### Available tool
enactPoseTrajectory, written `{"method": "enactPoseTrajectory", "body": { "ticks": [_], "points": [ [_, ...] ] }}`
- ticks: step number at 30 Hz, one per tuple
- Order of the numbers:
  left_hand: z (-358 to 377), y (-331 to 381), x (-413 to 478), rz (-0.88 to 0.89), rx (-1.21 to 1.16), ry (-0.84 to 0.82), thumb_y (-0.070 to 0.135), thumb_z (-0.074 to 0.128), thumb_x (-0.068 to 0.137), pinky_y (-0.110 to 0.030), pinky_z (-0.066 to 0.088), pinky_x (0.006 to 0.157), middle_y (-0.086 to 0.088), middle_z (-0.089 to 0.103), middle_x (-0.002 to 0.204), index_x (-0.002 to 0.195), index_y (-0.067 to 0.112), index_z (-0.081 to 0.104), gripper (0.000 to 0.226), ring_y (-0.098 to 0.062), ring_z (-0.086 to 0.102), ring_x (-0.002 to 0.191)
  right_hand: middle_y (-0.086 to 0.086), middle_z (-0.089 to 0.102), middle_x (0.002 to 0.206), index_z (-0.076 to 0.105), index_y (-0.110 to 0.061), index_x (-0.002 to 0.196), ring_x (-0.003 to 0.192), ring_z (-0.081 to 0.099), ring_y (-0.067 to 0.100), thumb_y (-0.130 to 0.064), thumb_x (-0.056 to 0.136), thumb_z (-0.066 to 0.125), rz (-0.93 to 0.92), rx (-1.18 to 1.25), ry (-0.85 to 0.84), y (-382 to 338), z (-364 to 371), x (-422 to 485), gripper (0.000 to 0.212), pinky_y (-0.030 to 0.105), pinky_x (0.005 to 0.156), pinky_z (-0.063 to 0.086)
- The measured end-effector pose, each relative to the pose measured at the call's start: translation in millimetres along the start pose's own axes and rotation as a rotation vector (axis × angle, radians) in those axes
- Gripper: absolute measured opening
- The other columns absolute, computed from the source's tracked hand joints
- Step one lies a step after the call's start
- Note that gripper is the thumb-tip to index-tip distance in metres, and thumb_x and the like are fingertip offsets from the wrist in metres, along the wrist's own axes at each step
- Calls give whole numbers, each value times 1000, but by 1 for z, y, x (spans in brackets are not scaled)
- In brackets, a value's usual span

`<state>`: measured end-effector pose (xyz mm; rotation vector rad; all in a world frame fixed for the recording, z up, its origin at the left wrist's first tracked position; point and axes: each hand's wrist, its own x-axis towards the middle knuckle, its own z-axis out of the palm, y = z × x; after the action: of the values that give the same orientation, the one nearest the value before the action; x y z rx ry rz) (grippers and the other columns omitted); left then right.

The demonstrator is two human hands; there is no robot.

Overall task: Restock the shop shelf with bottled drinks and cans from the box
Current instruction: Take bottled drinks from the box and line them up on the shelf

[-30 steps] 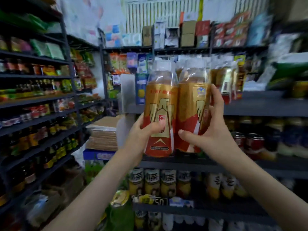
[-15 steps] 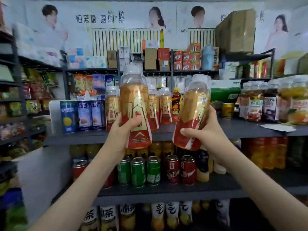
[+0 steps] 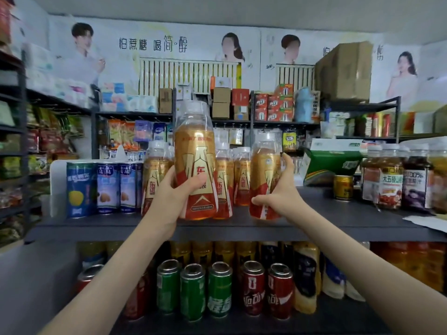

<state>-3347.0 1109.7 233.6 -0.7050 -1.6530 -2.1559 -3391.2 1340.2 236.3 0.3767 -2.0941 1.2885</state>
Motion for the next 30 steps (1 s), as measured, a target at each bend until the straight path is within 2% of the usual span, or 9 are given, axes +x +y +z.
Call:
{"method": "enactPoseTrajectory", "body": {
  "ticks": [4,9,11,13,15,18,26,28,30],
  "points": [
    [-5,-17,11,-22,-13,-14,28,70,68,-27,57,63,1,74,97,118,22,55,52,-18,72,88,11,19,153,-9,-26,150,139,21,32,-18,58,90,46,-155,49,21,18,19,135,49,114,22],
    [-7,-34,15,-36,24,32,28,81,66,-31,57,67,-3,73,103,117,24,57,56,-19,72,90,14,26,151,-21,-32,147,138,20,39,-40,67,83,94,-244,-59,38,22,39,131,50,114,16],
    [-6,-36,17,-30,18,64,31,72,65,-31,58,67,-3,72,106,115,26,57,52,-19,71,90,7,35,149,-11,-41,147,135,33,36,-47,72,77,179,-51,-187,41,13,49,115,55,110,28],
    [-5,-38,19,-27,20,81,33,70,65,-32,58,69,-3,71,107,114,28,57,51,-19,71,92,4,48,136,7,-33,148,118,51,25,-30,84,70,224,104,-303,39,3,55,90,44,96,43],
    [-4,-41,21,-27,31,100,35,71,64,-38,57,77,-2,71,108,114,30,56,52,-19,71,94,1,56,127,27,-26,143,108,57,19,-27,84,70,219,87,-372,43,-1,61,72,38,89,47],
    [-2,-44,22,-35,48,133,37,73,62,-44,55,85,-1,71,110,112,33,57,52,-20,70,97,0,62,121,47,-20,131,109,60,19,-46,76,74,220,-28,-376,48,8,67,66,45,97,48],
    [-2,-46,16,-37,47,169,32,71,66,-32,58,68,-3,72,107,122,22,56,59,-20,71,92,4,60,110,47,-12,110,105,59,23,-39,86,66,200,-178,-315,52,39,89,41,36,86,52],
    [2,-46,15,-45,57,167,33,71,66,-33,57,71,-3,72,108,121,24,56,58,-19,71,93,6,59,114,47,-10,113,106,59,24,-42,86,66,217,-181,-324,53,39,91,46,33,79,51],
    [10,-48,12,-64,46,178,35,72,65,-37,57,75,-3,72,108,124,24,54,62,-20,71,93,8,54,128,40,-4,131,116,55,27,-56,80,66,228,-152,-257,53,40,88,77,37,85,51]
  ]
}}
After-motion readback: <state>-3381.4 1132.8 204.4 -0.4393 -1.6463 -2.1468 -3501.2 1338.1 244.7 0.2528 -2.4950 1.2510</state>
